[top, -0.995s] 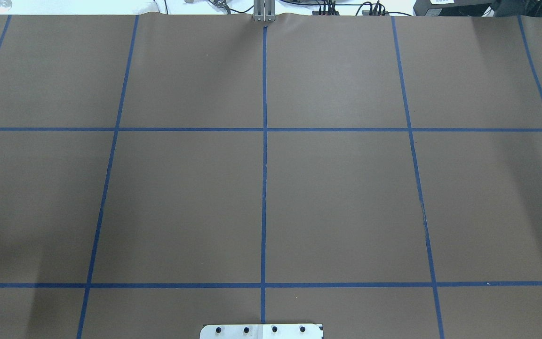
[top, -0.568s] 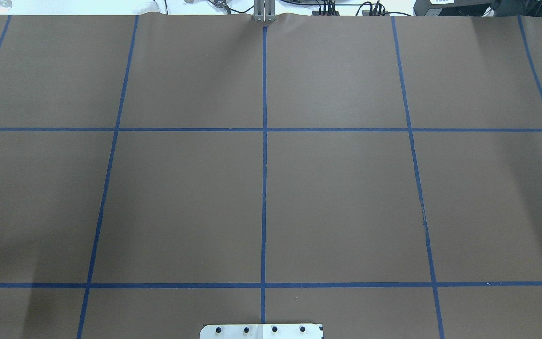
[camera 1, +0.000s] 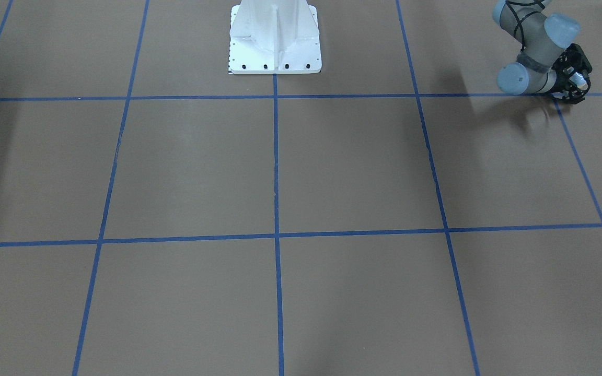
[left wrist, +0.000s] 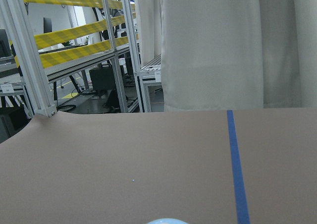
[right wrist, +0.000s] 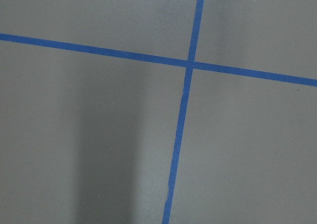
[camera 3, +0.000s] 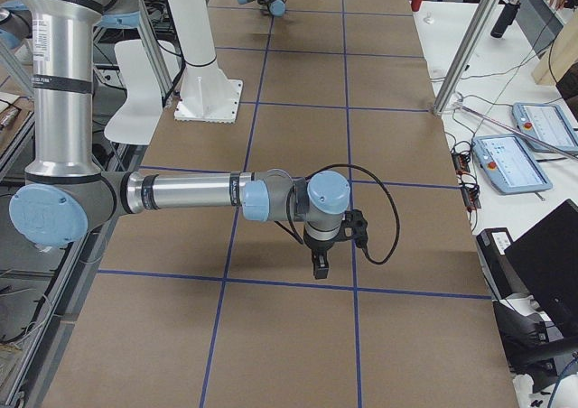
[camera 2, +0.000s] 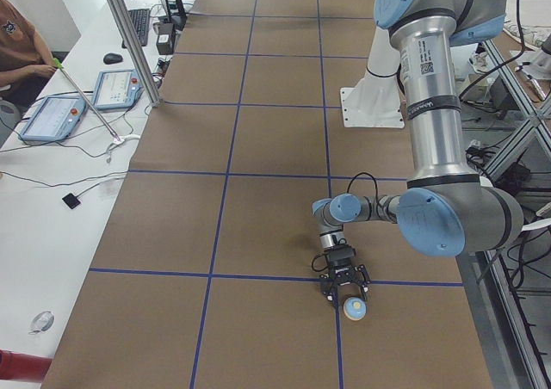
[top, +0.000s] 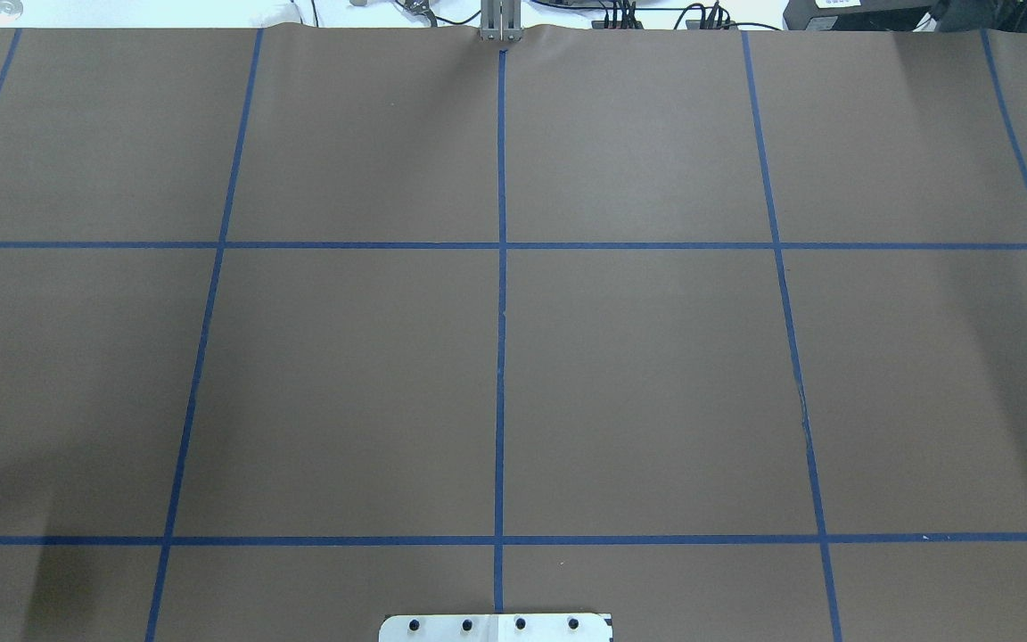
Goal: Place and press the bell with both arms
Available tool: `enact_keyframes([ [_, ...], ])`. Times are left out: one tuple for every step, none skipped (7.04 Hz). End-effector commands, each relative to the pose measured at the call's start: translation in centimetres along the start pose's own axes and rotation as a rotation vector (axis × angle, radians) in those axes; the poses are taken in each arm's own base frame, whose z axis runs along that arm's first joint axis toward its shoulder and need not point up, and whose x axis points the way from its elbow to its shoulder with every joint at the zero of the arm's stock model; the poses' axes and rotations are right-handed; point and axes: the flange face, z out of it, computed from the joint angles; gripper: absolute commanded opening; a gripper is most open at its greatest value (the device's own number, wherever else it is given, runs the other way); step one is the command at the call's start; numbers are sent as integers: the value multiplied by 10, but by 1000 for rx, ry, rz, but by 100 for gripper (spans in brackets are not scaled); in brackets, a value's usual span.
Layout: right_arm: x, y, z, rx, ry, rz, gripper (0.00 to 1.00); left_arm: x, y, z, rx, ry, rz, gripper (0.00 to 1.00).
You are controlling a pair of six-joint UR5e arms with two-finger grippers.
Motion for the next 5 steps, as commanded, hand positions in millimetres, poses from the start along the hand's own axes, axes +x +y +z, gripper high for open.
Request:
enact_keyframes([
  [-2,-1,-2,4,1,-4,100,1,-2,4,11,10,4,100],
  [-2,-1,-2,4,1,-4,100,0,-5,10,21,6,4,100],
  [-2,-1,-2,4,1,-4,100,0,-7,12,23,7,6,100],
  [-2,-2,-2,4,1,-4,100,0,-7,11,20,9,7,100],
  [-2,-2,-2,4,1,-4,100,-5,-5,12,33,13,17,92],
])
